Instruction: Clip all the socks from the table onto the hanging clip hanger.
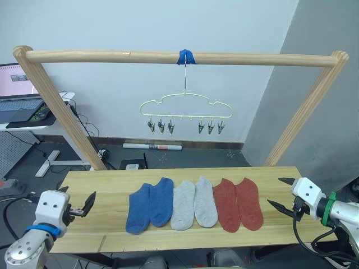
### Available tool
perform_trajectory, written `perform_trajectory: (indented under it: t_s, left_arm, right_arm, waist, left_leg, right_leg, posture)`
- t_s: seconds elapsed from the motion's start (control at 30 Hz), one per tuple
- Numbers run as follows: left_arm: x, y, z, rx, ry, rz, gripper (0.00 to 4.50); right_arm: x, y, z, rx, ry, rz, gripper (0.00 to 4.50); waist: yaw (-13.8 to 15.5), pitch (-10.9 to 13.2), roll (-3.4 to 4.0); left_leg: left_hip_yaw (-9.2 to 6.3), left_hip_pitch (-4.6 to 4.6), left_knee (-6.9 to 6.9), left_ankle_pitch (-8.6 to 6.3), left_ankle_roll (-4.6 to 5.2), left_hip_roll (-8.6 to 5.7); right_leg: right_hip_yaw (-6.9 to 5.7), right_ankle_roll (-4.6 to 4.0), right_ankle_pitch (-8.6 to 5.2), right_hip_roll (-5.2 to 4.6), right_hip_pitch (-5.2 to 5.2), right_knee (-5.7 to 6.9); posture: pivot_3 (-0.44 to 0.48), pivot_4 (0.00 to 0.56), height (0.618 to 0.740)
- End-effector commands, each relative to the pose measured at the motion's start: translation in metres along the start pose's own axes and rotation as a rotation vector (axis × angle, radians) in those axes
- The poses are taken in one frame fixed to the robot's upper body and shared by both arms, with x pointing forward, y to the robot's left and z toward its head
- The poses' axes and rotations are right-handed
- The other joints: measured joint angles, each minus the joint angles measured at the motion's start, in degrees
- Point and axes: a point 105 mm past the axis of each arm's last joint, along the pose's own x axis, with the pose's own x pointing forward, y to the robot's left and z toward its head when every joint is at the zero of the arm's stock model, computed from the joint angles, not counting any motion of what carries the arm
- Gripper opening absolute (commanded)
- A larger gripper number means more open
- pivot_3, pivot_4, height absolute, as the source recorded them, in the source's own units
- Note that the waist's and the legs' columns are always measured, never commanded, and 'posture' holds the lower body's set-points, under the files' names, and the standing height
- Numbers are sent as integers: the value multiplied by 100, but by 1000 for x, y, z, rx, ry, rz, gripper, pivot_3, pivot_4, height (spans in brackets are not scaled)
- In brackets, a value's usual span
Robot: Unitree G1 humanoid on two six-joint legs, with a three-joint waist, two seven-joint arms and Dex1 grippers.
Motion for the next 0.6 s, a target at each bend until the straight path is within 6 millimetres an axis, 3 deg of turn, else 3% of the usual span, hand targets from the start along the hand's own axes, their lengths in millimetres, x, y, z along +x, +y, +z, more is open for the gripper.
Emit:
perform_trajectory:
  t_s: [0.03, 0.27, 0.4, 0.53, 0.6]
  left_arm:
    - [2, 7, 17, 11, -76, 24, 4480]
    - [11, -15, 29, -18, -138, -34, 4480]
    - [20, -32, 48, -48, -210, -64, 4480]
    - [33, -45, 75, -77, -299, -55, 4480]
    - [42, -50, 93, -104, -354, -39, 4480]
  right_arm:
    - [-4, -7, 10, -25, -41, -34, 4500]
    - [-6, 2, 12, -12, -49, -23, 4500]
    - [-9, 14, 25, -25, -74, 8, 4500]
    - [-6, 22, 60, -51, -162, 29, 4500]
    - [-2, 22, 90, -69, -250, 24, 4500]
  waist:
    - [-1, 0, 1]
    - [-11, 24, 4]
    - [-10, 65, 5]
    - [-43, 212, 2]
    - [-83, 289, -5]
  left_leg:
    - [0, 0, 0, 0, 0, 0]
    - [2, 1, 0, 0, 0, 0]
    - [1, 1, 0, 0, 0, 0]
    - [1, 2, 3, 0, 0, 0]
    - [-1, 19, 6, 0, 0, 0]
  right_leg:
    - [0, 0, 0, 0, 0, 0]
    - [2, 0, 0, 0, 1, 0]
    - [2, 0, 0, 0, 0, 0]
    - [4, 0, 0, 0, 0, 2]
    - [5, 1, 0, 0, -3, 5]
  posture:
    - [-62, 15, 740]
    - [-91, 41, 740]
    - [-124, 71, 740]
    - [-156, 108, 740]
    - [-173, 127, 740]
